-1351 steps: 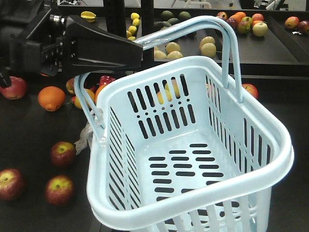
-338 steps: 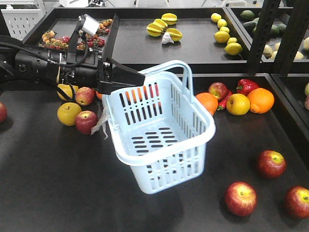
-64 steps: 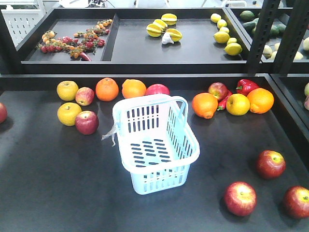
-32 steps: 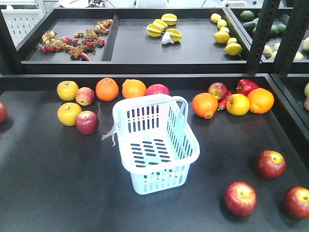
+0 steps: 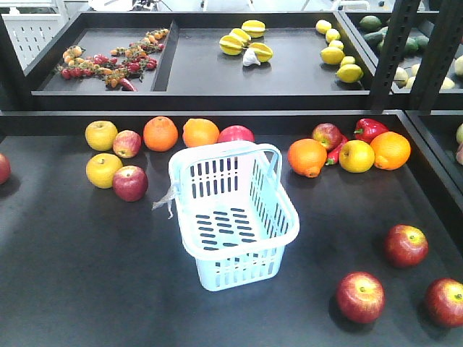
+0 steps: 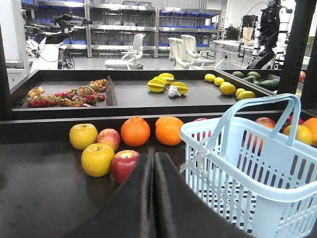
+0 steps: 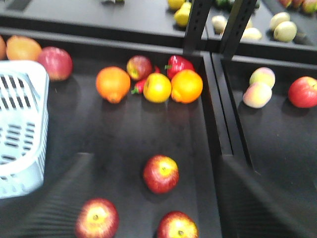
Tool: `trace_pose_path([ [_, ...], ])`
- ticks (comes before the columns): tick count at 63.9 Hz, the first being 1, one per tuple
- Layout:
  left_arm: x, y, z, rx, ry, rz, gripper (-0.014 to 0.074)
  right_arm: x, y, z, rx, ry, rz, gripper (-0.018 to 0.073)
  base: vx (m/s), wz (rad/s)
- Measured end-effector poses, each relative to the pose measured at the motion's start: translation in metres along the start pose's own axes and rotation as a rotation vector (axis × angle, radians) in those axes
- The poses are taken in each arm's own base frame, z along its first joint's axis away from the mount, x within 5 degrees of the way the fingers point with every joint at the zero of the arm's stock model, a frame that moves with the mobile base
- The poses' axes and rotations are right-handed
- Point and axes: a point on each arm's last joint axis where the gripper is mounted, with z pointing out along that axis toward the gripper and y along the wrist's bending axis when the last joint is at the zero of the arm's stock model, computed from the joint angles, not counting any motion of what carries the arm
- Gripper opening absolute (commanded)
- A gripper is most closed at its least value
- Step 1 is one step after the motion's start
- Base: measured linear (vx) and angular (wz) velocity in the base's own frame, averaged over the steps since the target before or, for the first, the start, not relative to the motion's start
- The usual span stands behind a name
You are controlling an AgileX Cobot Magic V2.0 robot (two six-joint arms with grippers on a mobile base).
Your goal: Pick three apples into basket with both arms
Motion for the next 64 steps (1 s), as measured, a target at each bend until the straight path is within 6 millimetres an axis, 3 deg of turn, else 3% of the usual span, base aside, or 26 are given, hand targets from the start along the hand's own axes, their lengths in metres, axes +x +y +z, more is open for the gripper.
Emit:
trace_pose_path([
  [14,0.000,0.000,0.000,0.000,0.000,0.000,-0.0008,-0.004,0.007,0.032,-0.069,0.093,-0.007,0.0697,0.00,0.00],
  [34,0.000,0.000,0.000,0.000,0.000,0.000,-0.0008,-0.008,0.033,0.109,-0.356,0.331,0.002,0.0644,0.00,0.00],
  [50,0.000,0.000,0.000,0.000,0.000,0.000,-0.0008,0.021,0.047,0.179,-0.454,0.580,0.025,0.0634,0.00,0.00],
  [64,0.000,0.000,0.000,0.000,0.000,0.000,-0.0008,0.053,0.053,0.226,-0.466,0.746,0.050,0.0629,0.00,0.00],
])
